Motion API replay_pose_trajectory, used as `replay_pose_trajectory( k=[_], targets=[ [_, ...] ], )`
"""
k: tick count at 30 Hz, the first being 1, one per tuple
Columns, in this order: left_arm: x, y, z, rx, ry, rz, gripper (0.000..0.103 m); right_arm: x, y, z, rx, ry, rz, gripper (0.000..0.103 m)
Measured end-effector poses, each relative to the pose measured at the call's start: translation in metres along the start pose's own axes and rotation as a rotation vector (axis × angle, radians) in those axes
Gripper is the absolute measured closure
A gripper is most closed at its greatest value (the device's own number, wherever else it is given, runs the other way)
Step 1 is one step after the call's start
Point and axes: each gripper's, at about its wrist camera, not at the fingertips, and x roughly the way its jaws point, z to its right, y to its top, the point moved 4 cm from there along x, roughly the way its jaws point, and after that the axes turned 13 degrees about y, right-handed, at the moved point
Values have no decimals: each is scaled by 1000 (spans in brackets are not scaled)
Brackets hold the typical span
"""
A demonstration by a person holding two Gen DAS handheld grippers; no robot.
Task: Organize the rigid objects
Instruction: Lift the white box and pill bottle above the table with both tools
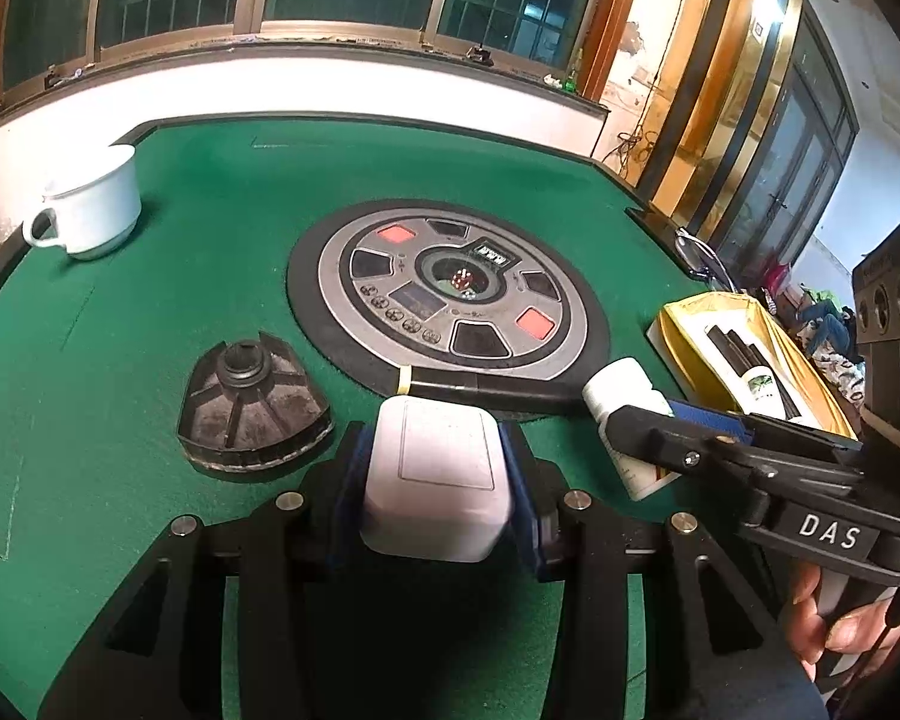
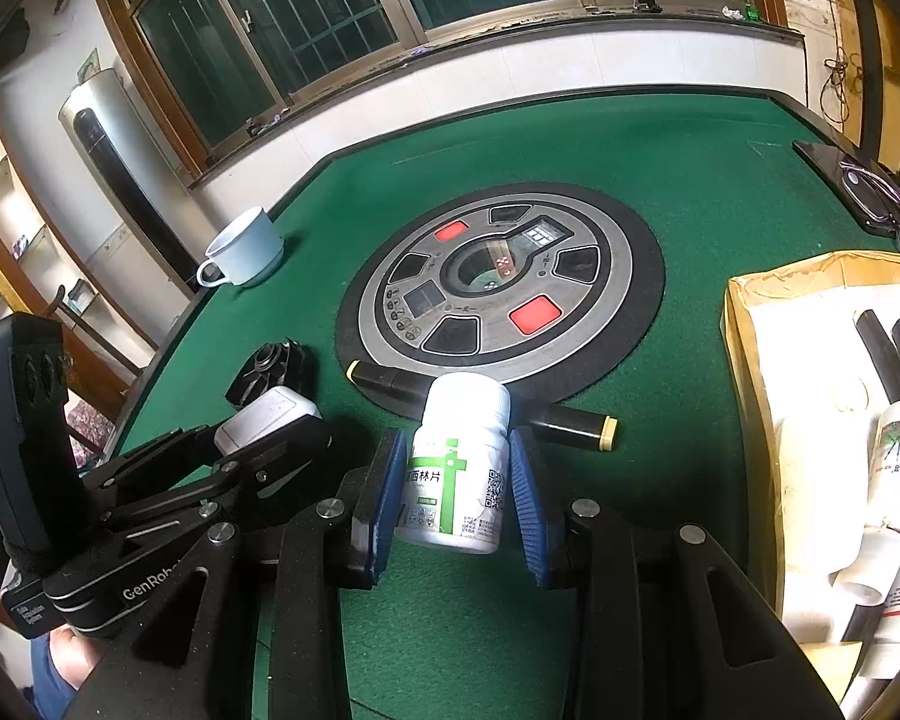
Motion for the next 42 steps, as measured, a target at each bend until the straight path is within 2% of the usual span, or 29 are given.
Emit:
replay_pose_trajectory(
  k=[7,14,27,42],
  targets=[
    [-13,5,1,18,42,84,62,-1,0,-1,-6,-5,6,72],
    [-25,8,3,58,161,196,62,-4,1,-6,-21,10,28,72],
    [-30,9,4,97,251,254,62,-5,0,-21,-64,27,45,72],
    [-32,8,7,107,278,276,62,0,-4,-18,-48,29,34,72]
  ],
)
